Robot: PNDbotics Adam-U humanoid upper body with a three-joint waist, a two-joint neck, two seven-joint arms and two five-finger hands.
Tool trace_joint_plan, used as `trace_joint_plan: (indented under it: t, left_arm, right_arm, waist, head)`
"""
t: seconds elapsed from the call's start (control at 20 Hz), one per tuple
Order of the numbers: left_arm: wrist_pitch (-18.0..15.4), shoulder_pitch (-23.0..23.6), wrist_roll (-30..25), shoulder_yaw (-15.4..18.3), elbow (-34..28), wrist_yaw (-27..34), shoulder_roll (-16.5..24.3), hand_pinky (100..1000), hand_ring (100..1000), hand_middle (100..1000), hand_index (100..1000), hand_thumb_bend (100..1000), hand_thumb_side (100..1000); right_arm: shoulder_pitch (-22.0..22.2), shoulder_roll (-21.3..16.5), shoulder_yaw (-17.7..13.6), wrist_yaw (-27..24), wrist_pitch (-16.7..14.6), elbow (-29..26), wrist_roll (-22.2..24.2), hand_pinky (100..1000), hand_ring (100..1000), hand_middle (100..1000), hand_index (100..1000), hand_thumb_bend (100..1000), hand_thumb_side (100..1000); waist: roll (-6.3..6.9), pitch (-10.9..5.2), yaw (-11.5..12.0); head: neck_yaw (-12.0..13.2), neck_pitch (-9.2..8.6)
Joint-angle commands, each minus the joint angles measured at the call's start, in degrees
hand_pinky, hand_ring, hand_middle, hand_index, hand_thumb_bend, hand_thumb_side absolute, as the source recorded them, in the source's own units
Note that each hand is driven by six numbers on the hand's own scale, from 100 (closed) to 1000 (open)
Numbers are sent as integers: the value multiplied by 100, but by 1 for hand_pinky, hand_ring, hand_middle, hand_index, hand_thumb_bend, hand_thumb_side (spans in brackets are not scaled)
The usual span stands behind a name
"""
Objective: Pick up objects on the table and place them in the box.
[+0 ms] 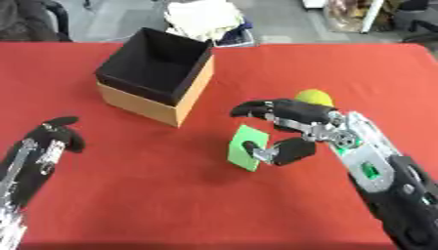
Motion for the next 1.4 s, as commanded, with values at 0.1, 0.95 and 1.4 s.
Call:
trace_joint_plan:
  t: [0.1,0.95,1.4]
  left_arm:
    - [-9,-40,-19,3,-74,12,59,595,576,516,822,100,763]
    - [-10,-45,-23,0,-74,13,58,595,576,516,822,100,763]
    - [-10,-39,-25,-2,-77,19,58,596,577,516,822,100,763]
  right_arm:
    - [-94,-18,21,139,-9,93,-25,810,915,935,987,100,767]
    - [-124,148,61,576,-21,620,-134,811,917,934,984,100,801]
    - [-151,209,50,950,-47,1008,-331,770,876,916,978,100,790]
  waist:
    - [-6,-57,4]
    - [6,-51,8]
    - [11,-49,1]
  head:
    - [-21,29]
    - [-28,29]
    - [-32,29]
